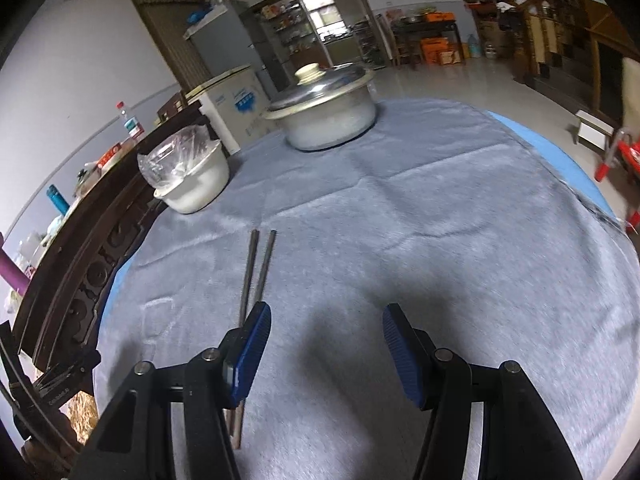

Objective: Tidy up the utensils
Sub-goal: 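Grasp a dark chopstick with the right tool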

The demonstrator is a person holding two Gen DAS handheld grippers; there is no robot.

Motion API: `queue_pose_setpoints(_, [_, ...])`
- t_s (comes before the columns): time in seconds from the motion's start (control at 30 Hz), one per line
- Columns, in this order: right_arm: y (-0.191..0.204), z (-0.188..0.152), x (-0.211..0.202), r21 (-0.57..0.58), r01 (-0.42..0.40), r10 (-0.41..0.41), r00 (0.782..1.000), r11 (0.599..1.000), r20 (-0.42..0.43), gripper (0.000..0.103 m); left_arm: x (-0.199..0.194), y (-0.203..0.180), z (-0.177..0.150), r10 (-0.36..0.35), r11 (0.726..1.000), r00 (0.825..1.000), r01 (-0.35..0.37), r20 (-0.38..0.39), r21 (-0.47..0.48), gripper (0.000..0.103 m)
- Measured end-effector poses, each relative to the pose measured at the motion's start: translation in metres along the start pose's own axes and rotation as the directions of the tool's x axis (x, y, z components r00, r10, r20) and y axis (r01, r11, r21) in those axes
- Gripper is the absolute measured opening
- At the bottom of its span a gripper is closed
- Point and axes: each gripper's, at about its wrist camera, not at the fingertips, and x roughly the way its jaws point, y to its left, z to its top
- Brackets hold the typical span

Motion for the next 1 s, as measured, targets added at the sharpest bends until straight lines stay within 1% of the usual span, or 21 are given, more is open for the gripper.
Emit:
queue_pose_setpoints(0.23, [0.016,0.019,0.029,-0.018,-0.053,0.052,0.997,0.998,-0.064,0.061,0.013,-0.001,0.015,-0.006,1.0,1.0,0.006,-0.008,0.001,0.075])
queue_pose_setpoints(0.37, [0.03,0.034,0.048,-0.049,-0.083,0.078,0.991,0.995,-0.105,0.061,0.02,-0.01,0.026,-0.026,0.999,1.0,0.026,-0.006,0.022,0.075])
queue_pose_setpoints(0.47, [0.04,0.045,0.064,-0.073,-0.103,0.092,0.986,0.992,-0.139,0.05,0.027,-0.018,0.033,-0.05,0.998,0.999,0.051,-0.017,0.032,0.075])
queue_pose_setpoints(0.6, [0.051,0.058,0.091,-0.086,-0.122,0.103,0.975,0.989,-0.198,0.041,0.037,-0.029,0.04,-0.071,0.996,0.997,0.073,-0.035,0.047,0.075])
queue_pose_setpoints(0.67, [0.055,0.062,0.105,-0.092,-0.126,0.103,0.969,0.988,-0.223,0.041,0.042,-0.033,0.043,-0.08,0.995,0.996,0.082,-0.043,0.052,0.075])
queue_pose_setpoints(0.7, [0.057,0.064,0.114,-0.095,-0.123,0.097,0.966,0.988,-0.241,0.038,0.044,-0.034,0.044,-0.082,0.995,0.996,0.084,-0.046,0.054,0.075])
queue_pose_setpoints(0.83, [0.059,0.069,0.141,-0.084,-0.111,0.084,0.957,0.99,-0.278,0.034,0.052,-0.037,0.048,-0.084,0.995,0.994,0.088,-0.064,0.054,0.075])
queue_pose_setpoints(0.87, [0.06,0.069,0.148,-0.088,-0.105,0.075,0.954,0.991,-0.289,0.031,0.055,-0.037,0.049,-0.083,0.995,0.994,0.087,-0.07,0.053,0.075])
queue_pose_setpoints(0.93, [0.062,0.068,0.157,-0.09,-0.098,0.067,0.95,0.991,-0.305,0.03,0.059,-0.037,0.05,-0.082,0.995,0.994,0.087,-0.077,0.051,0.075])
queue_pose_setpoints(0.97, [0.064,0.067,0.161,-0.095,-0.09,0.056,0.949,0.991,-0.312,0.029,0.061,-0.036,0.051,-0.081,0.995,0.993,0.085,-0.08,0.05,0.075])
queue_pose_setpoints(1.0, [0.065,0.066,0.167,-0.107,-0.067,0.029,0.946,0.992,-0.322,0.027,0.061,-0.036,0.051,-0.081,0.995,0.993,0.085,-0.082,0.048,0.075])
